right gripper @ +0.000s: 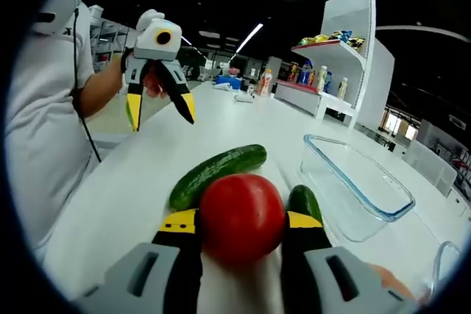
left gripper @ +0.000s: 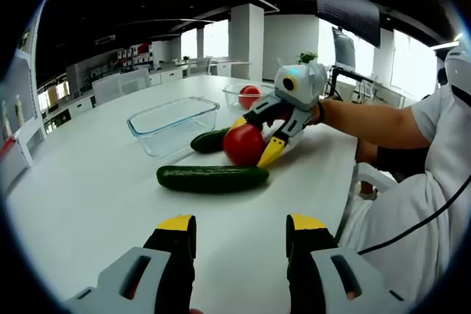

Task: Sort the scattered tomatoes and cucumbers on the table and place them into their respective storage containers

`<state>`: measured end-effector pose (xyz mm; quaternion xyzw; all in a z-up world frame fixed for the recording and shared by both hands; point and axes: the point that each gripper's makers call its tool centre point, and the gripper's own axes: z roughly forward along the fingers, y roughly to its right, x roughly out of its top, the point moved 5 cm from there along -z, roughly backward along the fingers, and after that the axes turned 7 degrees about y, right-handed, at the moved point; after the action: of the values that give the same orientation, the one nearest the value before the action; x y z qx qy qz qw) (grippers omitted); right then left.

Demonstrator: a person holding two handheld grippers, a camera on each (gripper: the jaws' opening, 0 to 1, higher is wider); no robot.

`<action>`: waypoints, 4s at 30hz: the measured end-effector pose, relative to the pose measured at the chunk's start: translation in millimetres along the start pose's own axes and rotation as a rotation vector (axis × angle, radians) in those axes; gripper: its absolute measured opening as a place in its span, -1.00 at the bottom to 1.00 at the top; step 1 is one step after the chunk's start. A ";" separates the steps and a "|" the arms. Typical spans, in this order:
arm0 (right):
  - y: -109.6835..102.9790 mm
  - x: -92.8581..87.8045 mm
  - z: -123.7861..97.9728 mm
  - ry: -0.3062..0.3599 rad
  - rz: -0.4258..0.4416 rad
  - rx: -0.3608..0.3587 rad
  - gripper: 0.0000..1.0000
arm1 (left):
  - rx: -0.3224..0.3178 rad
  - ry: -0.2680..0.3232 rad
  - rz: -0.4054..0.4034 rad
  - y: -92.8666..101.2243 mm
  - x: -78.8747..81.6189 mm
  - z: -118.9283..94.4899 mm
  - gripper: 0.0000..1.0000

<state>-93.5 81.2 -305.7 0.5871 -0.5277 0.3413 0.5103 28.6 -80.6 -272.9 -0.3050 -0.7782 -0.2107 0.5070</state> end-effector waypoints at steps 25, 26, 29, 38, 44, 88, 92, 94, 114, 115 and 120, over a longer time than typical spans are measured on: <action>8.6 14.4 -47.4 0.064 0.029 -0.097 -0.19 | -0.008 0.001 0.015 0.9 5.8 0.8 -0.03; 9.2 13.9 -50.3 0.058 0.028 -0.100 -0.19 | -0.006 0.000 0.018 1.9 6.4 -0.4 -0.03; 13.9 12.2 -59.3 0.047 0.028 -0.128 -0.19 | -0.004 0.008 0.017 2.4 6.6 -3.2 -0.03; 28.0 15.8 -93.4 0.078 0.038 -0.221 -0.19 | 0.003 0.007 0.018 2.4 4.9 -5.9 -0.03; 37.1 18.3 -116.0 0.077 0.033 -0.288 -0.20 | 0.013 0.003 0.019 0.5 4.2 -7.7 -0.03; 110.5 -6.3 -216.4 0.012 0.369 -0.796 -0.18 | -0.043 -0.001 0.025 5.2 10.9 15.6 -0.03; 111.4 -9.3 -213.3 -0.006 0.375 -0.793 -0.18 | -0.046 -0.020 0.027 4.9 8.0 17.8 -0.03; 114.5 -12.6 -213.4 -0.012 0.384 -0.792 -0.18 | -0.042 -0.019 0.025 4.0 8.5 18.0 -0.03; 140.9 -21.9 -225.0 -0.024 0.386 -0.813 -0.18 | -0.141 0.088 -0.043 14.1 32.0 19.7 -0.03; 141.4 -22.7 -225.0 -0.031 0.379 -0.816 -0.18 | -0.135 0.083 -0.033 13.5 31.0 20.6 -0.03; 142.0 -22.6 -227.1 -0.018 0.380 -0.822 -0.18 | -0.116 0.074 -0.030 12.0 29.9 22.9 -0.03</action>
<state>-204.4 316.2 -237.1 0.2312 -0.7222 0.1860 0.6249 12.7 -49.5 -254.3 -0.3140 -0.7501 -0.2740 0.5135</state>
